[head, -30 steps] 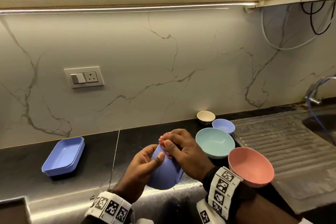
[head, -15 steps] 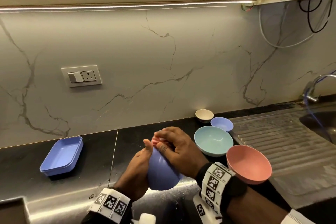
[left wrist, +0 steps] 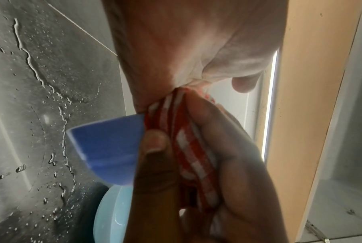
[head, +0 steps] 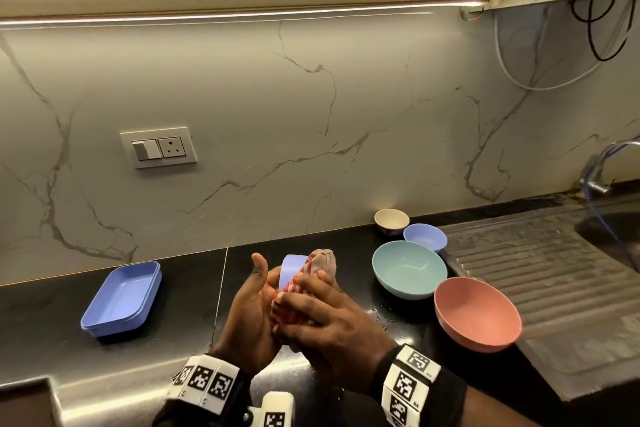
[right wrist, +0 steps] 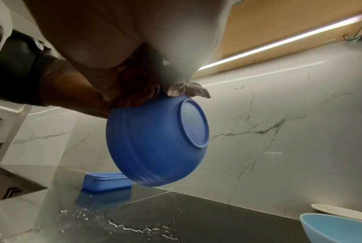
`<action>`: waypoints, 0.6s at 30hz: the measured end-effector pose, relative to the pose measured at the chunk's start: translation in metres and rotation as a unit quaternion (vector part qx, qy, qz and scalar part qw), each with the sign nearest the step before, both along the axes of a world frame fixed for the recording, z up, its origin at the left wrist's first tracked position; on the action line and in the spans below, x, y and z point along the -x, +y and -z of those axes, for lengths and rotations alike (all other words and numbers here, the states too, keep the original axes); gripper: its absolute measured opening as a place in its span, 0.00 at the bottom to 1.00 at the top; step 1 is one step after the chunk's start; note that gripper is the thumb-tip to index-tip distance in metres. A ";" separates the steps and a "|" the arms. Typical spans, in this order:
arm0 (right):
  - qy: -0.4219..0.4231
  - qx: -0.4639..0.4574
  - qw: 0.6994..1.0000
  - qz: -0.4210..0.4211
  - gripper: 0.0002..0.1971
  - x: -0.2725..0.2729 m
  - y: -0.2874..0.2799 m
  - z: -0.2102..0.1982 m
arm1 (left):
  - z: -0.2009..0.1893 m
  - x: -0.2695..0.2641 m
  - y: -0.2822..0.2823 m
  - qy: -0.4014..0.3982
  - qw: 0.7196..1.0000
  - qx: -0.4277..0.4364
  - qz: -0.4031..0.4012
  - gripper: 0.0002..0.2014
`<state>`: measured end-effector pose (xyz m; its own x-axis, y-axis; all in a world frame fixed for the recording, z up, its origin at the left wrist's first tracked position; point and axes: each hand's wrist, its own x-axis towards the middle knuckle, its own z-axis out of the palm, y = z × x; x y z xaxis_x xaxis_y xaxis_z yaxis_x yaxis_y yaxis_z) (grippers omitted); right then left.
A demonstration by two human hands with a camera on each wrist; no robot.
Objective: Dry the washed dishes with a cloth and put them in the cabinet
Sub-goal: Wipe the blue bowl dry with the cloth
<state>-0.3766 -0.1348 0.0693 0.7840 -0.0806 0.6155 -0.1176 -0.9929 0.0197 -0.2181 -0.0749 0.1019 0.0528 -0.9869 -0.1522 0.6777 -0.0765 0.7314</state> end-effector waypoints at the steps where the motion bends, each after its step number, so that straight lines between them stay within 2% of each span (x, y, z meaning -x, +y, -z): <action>1: 0.000 0.022 1.000 0.006 0.15 0.000 0.000 0.002 | 0.000 -0.001 0.000 -0.001 1.000 -0.014 -0.001 0.41; 4: -0.013 0.080 0.997 0.017 0.16 0.001 -0.001 0.012 | 0.005 -0.001 0.000 -0.015 0.999 -0.048 0.001 0.34; 7: -0.041 0.094 0.995 -0.008 0.12 0.002 -0.004 0.025 | 0.011 -0.002 -0.003 -0.105 0.991 -0.025 -0.085 0.24; 9: -0.069 0.098 0.993 -0.020 0.08 0.004 -0.007 0.033 | 0.010 -0.005 -0.006 -0.124 0.985 -0.008 -0.120 0.23; 11: -0.090 0.093 0.991 -0.020 0.08 0.007 -0.009 0.034 | 0.009 -0.008 -0.009 -0.105 0.985 -0.009 -0.140 0.24; 13: -0.121 0.044 0.992 -0.012 0.07 0.010 -0.011 0.032 | 0.006 -0.008 -0.010 -0.063 0.985 -0.016 -0.159 0.24; 15: -0.161 -0.051 0.985 0.024 0.06 0.012 -0.011 0.033 | 0.002 -0.006 -0.010 -0.028 0.985 -0.015 -0.169 0.24; 17: -0.209 -0.189 0.957 0.064 0.10 0.011 -0.005 0.036 | 0.000 -0.001 -0.011 -0.013 0.984 -0.006 -0.176 0.25; 18: -0.236 -0.266 0.931 0.078 0.15 0.009 0.000 0.036 | 0.000 0.001 -0.011 -0.007 0.984 -0.002 -0.177 0.24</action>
